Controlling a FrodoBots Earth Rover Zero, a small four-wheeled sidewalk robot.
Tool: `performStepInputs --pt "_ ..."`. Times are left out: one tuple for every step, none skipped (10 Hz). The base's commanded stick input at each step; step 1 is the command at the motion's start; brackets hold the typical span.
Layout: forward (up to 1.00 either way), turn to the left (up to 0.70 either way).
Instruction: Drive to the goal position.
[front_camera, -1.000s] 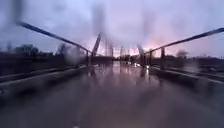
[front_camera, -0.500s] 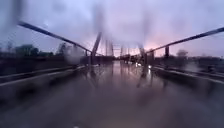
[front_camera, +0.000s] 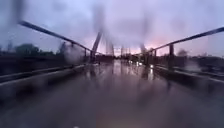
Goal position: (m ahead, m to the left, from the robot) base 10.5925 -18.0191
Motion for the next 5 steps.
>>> performStepInputs --pt "0.7 0.0" --pt "0.7 0.0" --pt "0.7 0.0" --pt "0.7 0.0" --pt "0.7 0.0"
